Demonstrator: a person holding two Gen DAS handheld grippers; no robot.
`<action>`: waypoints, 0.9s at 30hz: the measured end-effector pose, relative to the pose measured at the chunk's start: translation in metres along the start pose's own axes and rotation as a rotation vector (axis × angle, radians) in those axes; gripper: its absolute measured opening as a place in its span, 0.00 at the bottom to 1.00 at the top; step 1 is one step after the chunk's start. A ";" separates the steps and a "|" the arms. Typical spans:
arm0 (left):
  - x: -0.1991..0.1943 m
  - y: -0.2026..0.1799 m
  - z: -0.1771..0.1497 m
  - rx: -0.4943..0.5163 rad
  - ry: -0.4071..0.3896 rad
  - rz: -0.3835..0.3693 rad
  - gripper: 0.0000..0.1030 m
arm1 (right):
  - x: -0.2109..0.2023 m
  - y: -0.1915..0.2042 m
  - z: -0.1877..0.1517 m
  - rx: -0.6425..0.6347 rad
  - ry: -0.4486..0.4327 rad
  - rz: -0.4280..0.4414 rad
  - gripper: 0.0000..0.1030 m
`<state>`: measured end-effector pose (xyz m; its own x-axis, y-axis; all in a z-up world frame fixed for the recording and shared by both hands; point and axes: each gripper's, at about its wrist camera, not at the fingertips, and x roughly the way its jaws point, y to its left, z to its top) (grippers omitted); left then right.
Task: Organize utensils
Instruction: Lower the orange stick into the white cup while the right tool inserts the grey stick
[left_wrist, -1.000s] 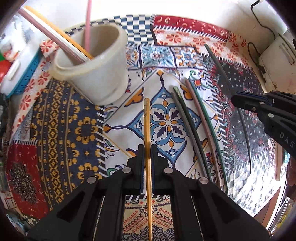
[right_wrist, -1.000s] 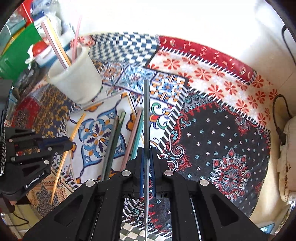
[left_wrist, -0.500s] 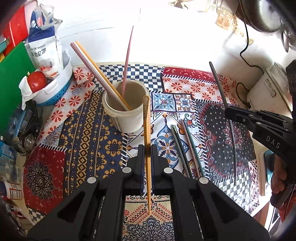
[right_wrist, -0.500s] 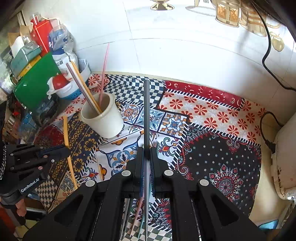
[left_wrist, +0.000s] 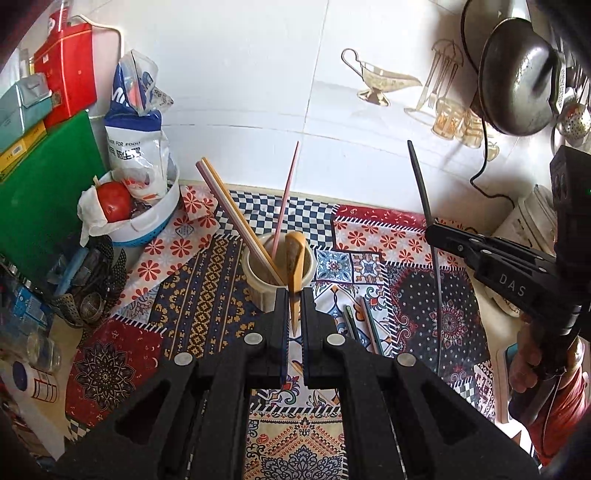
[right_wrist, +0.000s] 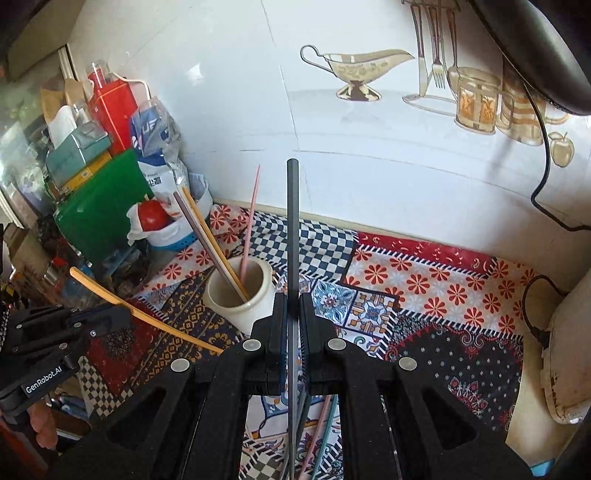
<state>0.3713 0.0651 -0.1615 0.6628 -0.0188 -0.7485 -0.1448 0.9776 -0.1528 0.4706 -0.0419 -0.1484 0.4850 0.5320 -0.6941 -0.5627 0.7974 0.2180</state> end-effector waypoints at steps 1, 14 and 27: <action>-0.003 0.001 0.003 -0.001 -0.011 0.004 0.04 | 0.000 0.002 0.004 -0.005 -0.014 0.006 0.05; -0.026 0.013 0.044 -0.053 -0.115 0.033 0.04 | 0.034 0.039 0.065 -0.080 -0.148 0.100 0.05; -0.003 0.032 0.078 -0.110 -0.124 0.064 0.04 | 0.084 0.056 0.094 -0.135 -0.254 0.207 0.05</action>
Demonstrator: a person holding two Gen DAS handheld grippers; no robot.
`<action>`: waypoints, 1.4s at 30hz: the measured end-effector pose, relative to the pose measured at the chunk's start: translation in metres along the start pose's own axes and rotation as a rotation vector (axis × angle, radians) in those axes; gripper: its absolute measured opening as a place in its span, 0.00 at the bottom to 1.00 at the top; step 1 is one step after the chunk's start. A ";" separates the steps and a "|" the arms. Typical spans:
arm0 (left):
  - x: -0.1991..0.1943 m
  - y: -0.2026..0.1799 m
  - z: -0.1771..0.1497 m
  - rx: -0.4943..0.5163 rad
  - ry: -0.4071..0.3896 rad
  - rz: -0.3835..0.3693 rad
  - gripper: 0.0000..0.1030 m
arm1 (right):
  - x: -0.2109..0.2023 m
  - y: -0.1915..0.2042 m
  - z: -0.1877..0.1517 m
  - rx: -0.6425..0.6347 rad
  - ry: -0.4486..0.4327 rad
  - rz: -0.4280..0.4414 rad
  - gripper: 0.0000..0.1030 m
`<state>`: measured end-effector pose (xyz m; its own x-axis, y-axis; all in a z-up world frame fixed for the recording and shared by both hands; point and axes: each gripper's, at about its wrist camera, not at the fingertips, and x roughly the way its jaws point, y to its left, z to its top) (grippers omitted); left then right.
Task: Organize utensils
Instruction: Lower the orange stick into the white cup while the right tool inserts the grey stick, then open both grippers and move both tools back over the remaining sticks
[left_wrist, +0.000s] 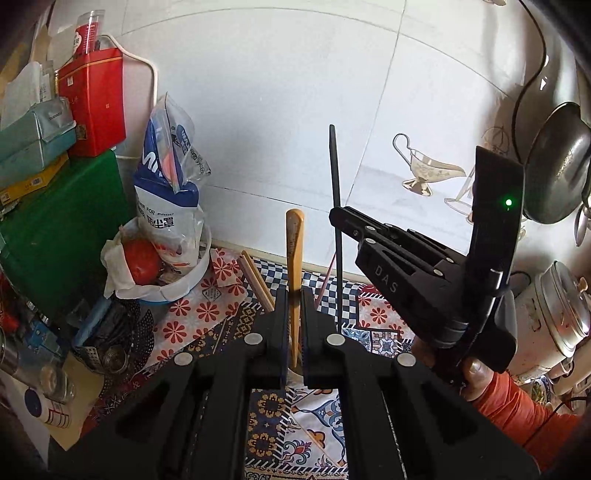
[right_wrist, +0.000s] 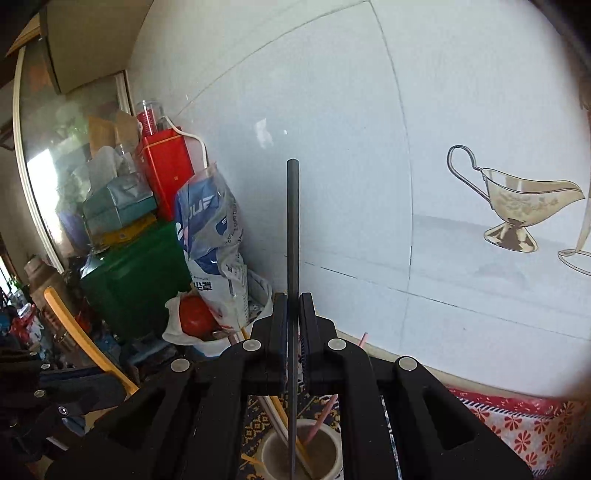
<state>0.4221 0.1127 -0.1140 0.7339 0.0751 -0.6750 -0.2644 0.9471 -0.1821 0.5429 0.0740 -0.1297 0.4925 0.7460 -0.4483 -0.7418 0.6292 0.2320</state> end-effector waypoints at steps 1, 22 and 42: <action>0.004 0.001 0.000 -0.004 0.004 0.001 0.04 | 0.005 -0.001 -0.001 0.000 0.004 0.001 0.05; 0.070 0.006 -0.031 -0.028 0.207 -0.010 0.04 | 0.037 -0.018 -0.070 -0.047 0.268 -0.025 0.05; -0.012 -0.024 -0.041 0.069 0.083 -0.020 0.28 | -0.077 0.000 -0.052 -0.033 0.304 -0.087 0.13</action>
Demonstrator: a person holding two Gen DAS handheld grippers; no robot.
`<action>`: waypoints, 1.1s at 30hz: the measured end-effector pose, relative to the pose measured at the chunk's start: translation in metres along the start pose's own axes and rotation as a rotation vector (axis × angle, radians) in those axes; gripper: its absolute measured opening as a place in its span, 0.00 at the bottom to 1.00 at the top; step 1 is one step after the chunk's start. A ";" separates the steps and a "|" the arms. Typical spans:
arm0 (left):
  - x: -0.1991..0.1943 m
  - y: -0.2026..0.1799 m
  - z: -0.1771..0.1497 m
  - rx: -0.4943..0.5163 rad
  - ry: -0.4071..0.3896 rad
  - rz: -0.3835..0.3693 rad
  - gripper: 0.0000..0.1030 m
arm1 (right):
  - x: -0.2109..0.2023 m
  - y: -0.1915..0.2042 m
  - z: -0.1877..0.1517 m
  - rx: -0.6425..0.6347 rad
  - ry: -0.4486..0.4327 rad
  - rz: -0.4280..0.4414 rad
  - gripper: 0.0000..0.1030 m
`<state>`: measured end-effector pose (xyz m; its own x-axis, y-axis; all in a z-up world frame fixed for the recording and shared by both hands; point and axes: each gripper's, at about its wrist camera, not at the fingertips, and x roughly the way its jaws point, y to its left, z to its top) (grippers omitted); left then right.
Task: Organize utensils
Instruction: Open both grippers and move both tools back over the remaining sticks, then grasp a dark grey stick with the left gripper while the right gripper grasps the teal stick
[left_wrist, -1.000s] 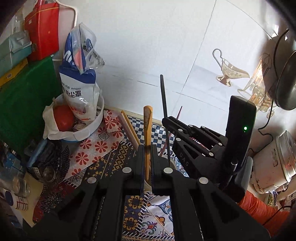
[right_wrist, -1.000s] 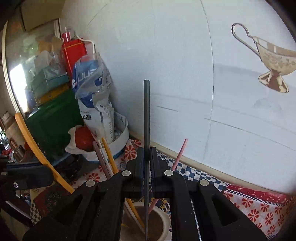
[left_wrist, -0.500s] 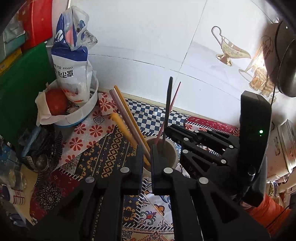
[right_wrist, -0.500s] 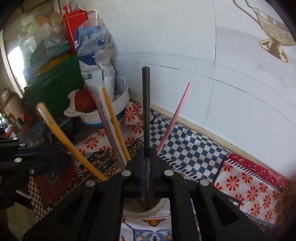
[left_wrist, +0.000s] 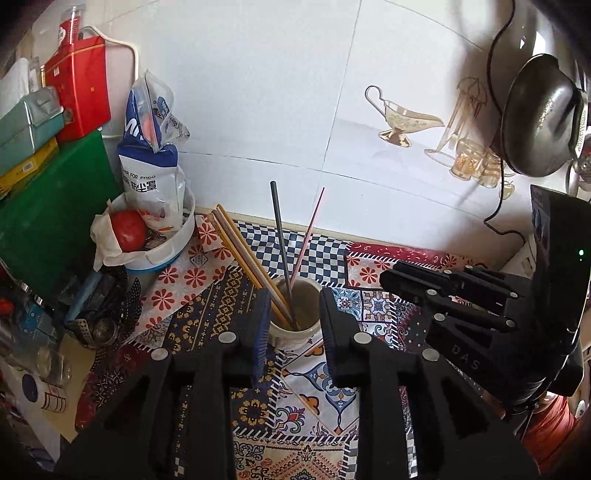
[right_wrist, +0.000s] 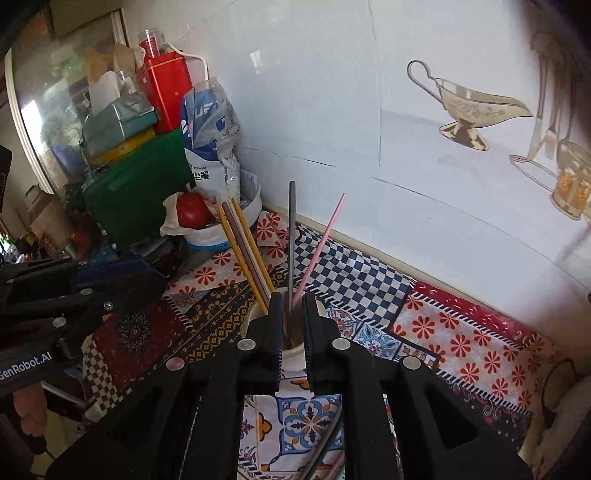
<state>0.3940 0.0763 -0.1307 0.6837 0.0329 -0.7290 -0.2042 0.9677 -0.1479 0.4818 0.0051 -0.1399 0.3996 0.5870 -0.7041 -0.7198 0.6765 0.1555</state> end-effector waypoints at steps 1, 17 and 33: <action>-0.004 -0.002 -0.002 0.006 -0.005 -0.001 0.30 | -0.005 0.000 -0.005 0.002 -0.001 -0.014 0.16; 0.046 -0.042 -0.078 0.099 0.205 -0.079 0.46 | -0.032 -0.029 -0.102 0.146 0.123 -0.198 0.29; 0.161 -0.077 -0.155 0.142 0.520 -0.169 0.39 | 0.013 -0.061 -0.201 0.329 0.364 -0.209 0.29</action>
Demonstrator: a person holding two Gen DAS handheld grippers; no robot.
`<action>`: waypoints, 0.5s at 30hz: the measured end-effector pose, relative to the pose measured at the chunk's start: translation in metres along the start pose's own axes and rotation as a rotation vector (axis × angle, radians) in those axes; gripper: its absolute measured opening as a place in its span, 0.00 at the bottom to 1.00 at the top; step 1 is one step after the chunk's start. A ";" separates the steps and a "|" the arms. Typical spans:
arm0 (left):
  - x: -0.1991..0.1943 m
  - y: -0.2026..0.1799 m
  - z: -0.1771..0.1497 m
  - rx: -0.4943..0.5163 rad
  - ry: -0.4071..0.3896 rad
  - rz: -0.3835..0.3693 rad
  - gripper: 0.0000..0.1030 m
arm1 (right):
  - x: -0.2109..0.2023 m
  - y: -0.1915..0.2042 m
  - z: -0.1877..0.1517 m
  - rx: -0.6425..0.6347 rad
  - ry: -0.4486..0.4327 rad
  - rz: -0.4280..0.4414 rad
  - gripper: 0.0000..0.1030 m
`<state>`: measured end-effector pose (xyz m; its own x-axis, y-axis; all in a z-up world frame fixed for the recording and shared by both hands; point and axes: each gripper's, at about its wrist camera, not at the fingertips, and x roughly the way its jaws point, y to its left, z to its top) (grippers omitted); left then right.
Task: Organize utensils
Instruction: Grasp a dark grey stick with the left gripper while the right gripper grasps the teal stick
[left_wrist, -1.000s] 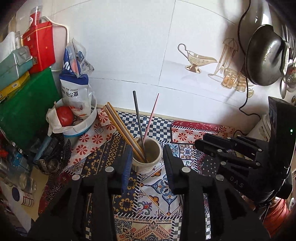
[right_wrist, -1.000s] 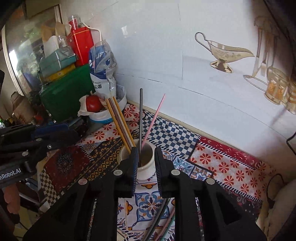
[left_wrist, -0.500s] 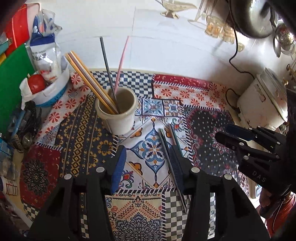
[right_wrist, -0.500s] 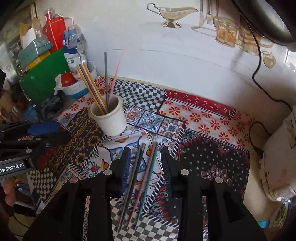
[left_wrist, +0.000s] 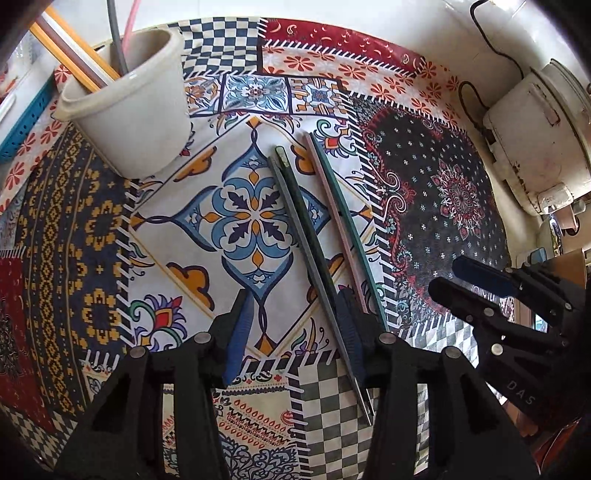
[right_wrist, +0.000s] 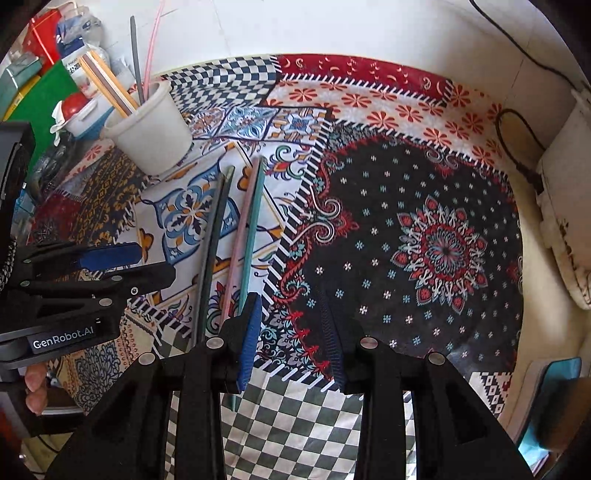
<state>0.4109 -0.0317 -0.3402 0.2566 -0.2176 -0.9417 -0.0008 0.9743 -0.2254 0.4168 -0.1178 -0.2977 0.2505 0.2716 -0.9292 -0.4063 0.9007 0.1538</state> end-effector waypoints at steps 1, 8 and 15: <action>0.004 0.000 0.000 0.001 0.012 -0.008 0.37 | 0.003 0.000 -0.002 0.005 0.009 0.010 0.29; 0.018 -0.003 0.001 0.006 0.038 -0.033 0.23 | 0.022 0.007 -0.013 -0.008 0.060 0.057 0.29; 0.021 -0.001 0.005 -0.008 0.025 -0.043 0.06 | 0.025 0.023 -0.018 -0.088 0.059 0.042 0.21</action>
<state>0.4207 -0.0371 -0.3580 0.2322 -0.2605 -0.9371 0.0015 0.9636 -0.2675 0.3981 -0.0963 -0.3233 0.1809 0.2861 -0.9410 -0.4915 0.8550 0.1655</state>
